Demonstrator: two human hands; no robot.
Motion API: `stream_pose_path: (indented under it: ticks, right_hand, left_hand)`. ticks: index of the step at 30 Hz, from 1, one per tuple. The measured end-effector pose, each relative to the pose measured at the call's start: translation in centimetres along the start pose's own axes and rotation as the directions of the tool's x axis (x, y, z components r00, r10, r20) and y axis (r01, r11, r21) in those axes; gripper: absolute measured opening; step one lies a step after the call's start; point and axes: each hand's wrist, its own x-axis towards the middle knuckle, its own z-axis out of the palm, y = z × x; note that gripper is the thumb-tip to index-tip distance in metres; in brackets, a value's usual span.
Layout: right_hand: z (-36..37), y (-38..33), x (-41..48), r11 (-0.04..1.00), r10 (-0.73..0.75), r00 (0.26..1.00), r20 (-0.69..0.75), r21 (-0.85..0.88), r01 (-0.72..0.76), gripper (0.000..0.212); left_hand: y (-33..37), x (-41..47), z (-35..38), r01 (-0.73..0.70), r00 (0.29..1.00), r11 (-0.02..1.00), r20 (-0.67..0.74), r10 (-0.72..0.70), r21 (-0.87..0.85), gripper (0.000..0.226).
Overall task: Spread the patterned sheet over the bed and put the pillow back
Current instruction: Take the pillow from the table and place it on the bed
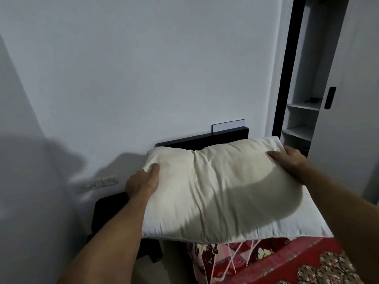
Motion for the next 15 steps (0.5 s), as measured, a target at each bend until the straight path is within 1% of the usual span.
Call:
stream_pose_path:
  ticks: [3, 8, 12, 15]
  right_hand:
    - [2.1, -0.5, 4.7, 1.0, 0.007, 1.0, -0.01, 0.016, -0.007, 0.07]
    - [5.5, -1.6, 12.8, 0.999, 0.038, 0.999, 0.012, 0.031, -0.038, 0.079]
    - [8.0, -2.4, 18.6, 0.997, 0.06, 0.998, -0.009, 0.056, -0.06, 0.076]
    - [10.2, -2.5, 21.8, 0.995, 0.068, 0.998, -0.014, 0.078, -0.067, 0.076]
  left_hand:
    - [2.0, 4.2, 2.1, 0.0, 1.0, 1.0, 0.011, 0.0, -0.005, 0.084]
    - [5.5, 11.6, 4.9, 0.002, 1.0, 1.0, -0.012, -0.002, -0.019, 0.086]
    - [8.2, 17.1, 7.5, -0.014, 0.999, 0.999, -0.038, 0.012, -0.043, 0.084]
    - [9.1, 20.0, 9.9, -0.015, 0.998, 0.996, -0.056, 0.01, -0.093, 0.081]
